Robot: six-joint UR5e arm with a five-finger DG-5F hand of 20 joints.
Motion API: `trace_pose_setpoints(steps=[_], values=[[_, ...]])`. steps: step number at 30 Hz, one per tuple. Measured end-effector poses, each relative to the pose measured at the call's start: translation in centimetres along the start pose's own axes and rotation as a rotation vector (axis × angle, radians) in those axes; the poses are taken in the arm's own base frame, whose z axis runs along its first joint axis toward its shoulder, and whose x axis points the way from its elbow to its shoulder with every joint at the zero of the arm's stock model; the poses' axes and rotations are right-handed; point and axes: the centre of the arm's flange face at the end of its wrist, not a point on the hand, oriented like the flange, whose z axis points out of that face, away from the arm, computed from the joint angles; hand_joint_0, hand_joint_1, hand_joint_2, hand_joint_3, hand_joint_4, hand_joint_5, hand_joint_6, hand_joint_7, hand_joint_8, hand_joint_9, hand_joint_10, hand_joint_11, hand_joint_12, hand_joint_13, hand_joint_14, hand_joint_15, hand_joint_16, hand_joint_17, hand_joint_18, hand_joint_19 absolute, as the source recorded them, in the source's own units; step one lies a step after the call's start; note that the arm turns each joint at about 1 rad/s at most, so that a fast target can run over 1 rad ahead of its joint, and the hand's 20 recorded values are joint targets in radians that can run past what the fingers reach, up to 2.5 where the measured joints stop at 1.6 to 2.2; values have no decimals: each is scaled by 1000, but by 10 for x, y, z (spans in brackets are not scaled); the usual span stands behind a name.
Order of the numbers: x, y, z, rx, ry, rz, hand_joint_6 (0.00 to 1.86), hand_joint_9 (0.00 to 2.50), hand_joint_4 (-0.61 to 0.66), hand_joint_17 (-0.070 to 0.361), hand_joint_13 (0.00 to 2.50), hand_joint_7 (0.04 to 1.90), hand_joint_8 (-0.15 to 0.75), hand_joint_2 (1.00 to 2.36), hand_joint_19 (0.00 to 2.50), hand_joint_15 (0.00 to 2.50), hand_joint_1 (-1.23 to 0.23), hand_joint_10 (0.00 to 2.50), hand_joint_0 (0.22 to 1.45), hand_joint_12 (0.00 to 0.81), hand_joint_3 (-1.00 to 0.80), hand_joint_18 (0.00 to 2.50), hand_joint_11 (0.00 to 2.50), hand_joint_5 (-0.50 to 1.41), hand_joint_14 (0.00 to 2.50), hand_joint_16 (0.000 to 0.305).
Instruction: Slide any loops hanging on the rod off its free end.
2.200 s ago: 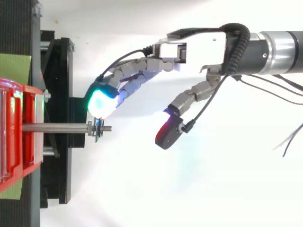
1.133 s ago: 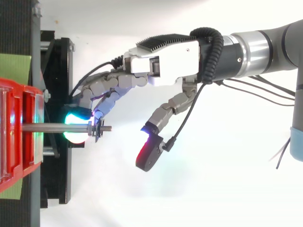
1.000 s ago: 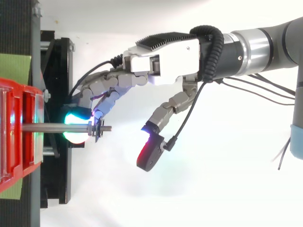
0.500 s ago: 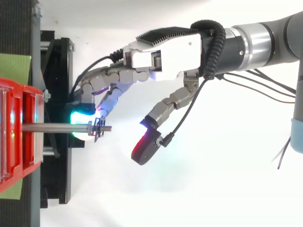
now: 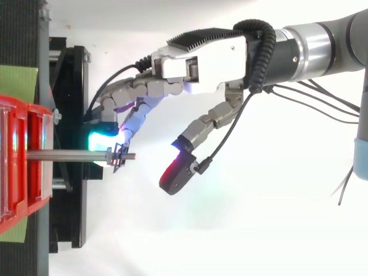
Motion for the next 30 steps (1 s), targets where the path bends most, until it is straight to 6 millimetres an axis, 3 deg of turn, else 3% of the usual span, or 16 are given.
trace_pose_setpoints(steps=[15, 22, 30], values=[[-3, 4, 4, -12, 12, -4, 880, 566, 123, 82, 449, 1430, 273, 1029, 0, 0, -615, 4, 551, 288, -22, 285, 144, -216, 0, 36], [-3, 5, 4, -13, 18, -4, 887, 597, 117, 84, 474, 1479, 276, 1027, 0, 0, -644, 5, 540, 286, -61, 312, 160, -200, 0, 37], [-3, 5, 5, -13, 21, -3, 884, 626, 154, 84, 497, 1440, 279, 1019, 0, 0, -622, 6, 546, 282, -266, 332, 173, -179, 0, 37]])
